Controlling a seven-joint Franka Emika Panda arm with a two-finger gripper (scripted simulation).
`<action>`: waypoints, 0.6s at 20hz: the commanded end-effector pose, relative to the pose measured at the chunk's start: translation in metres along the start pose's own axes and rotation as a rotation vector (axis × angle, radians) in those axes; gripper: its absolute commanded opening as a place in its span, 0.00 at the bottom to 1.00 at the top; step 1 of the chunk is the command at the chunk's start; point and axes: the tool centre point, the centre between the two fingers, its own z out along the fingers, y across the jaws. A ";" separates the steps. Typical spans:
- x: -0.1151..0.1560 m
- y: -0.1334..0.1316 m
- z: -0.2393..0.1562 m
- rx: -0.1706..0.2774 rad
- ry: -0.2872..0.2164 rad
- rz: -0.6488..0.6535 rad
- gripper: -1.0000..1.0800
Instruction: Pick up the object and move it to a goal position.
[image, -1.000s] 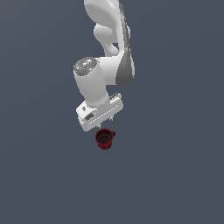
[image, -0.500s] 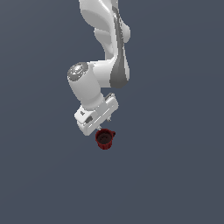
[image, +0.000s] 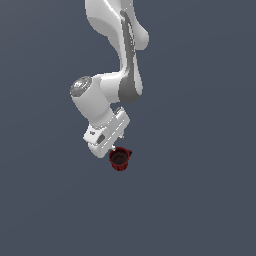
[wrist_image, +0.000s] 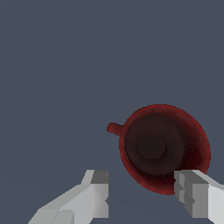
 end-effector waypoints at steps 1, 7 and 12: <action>-0.002 0.001 0.002 0.007 0.016 -0.047 0.62; -0.007 0.004 0.006 0.017 0.057 -0.157 0.62; -0.011 0.006 0.009 0.021 0.093 -0.248 0.62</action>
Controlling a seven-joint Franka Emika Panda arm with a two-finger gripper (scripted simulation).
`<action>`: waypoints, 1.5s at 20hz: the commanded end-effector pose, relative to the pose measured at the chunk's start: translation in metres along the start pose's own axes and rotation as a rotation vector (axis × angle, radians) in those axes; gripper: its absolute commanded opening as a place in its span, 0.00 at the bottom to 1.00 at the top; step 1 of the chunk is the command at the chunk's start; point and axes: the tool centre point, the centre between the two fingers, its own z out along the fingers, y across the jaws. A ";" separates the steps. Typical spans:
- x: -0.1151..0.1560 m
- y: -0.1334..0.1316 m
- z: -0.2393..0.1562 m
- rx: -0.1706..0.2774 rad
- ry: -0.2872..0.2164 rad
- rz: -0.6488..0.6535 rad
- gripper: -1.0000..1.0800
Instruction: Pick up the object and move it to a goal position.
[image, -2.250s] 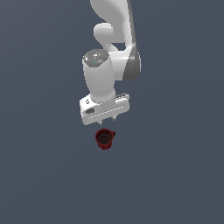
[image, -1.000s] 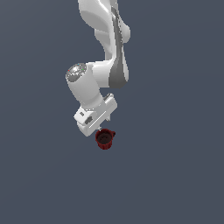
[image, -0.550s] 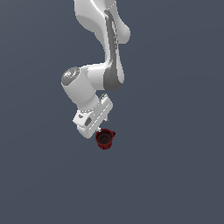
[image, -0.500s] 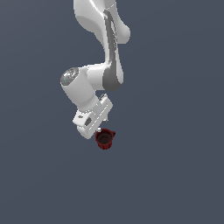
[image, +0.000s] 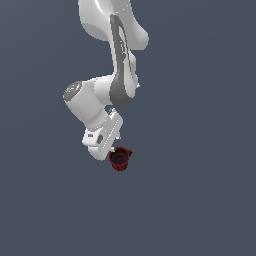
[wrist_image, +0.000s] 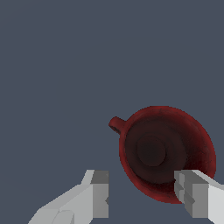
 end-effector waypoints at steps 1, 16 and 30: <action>-0.002 0.001 0.001 0.000 0.018 -0.047 0.62; -0.014 0.006 0.005 -0.023 0.124 -0.309 0.62; -0.019 0.008 0.004 -0.047 0.167 -0.419 0.62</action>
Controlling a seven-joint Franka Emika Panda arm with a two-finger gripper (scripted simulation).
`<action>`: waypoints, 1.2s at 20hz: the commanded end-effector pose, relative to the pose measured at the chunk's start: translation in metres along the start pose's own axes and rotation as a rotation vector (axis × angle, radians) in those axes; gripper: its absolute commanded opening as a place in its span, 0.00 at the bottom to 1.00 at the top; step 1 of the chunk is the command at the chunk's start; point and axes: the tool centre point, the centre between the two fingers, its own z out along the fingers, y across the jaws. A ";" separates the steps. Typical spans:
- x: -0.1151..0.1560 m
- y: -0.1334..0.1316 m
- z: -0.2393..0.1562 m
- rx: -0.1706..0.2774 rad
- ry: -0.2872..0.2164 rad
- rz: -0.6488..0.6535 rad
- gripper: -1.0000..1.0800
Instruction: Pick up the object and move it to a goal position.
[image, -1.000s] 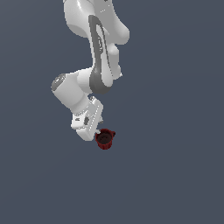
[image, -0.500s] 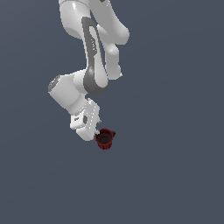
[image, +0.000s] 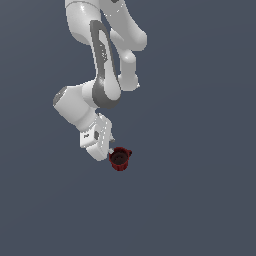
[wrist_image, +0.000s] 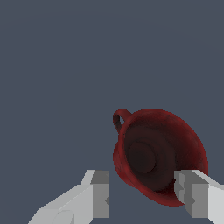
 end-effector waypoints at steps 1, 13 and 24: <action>0.000 0.000 0.000 -0.002 0.003 -0.008 0.62; 0.003 -0.006 0.013 0.018 0.031 -0.004 0.62; 0.004 -0.008 0.041 0.018 0.030 -0.004 0.62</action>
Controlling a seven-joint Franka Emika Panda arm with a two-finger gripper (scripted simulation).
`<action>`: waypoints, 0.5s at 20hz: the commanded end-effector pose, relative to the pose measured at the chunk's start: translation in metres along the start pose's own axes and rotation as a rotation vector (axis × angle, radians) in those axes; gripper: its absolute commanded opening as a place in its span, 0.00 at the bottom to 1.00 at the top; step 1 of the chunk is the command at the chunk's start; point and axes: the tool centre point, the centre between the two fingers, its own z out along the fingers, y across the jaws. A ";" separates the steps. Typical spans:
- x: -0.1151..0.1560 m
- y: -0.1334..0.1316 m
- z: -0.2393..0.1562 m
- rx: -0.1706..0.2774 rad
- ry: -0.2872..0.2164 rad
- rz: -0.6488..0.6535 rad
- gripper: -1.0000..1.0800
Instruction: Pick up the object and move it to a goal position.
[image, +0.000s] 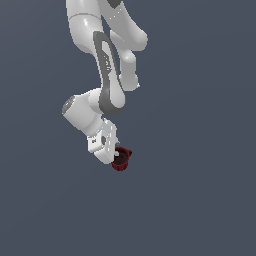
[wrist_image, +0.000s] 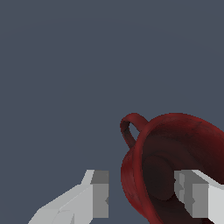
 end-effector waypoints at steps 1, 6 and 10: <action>0.000 0.000 0.006 0.000 0.000 0.000 0.62; 0.000 0.000 0.006 0.000 0.000 0.000 0.00; 0.000 0.000 0.006 0.000 0.000 0.000 0.00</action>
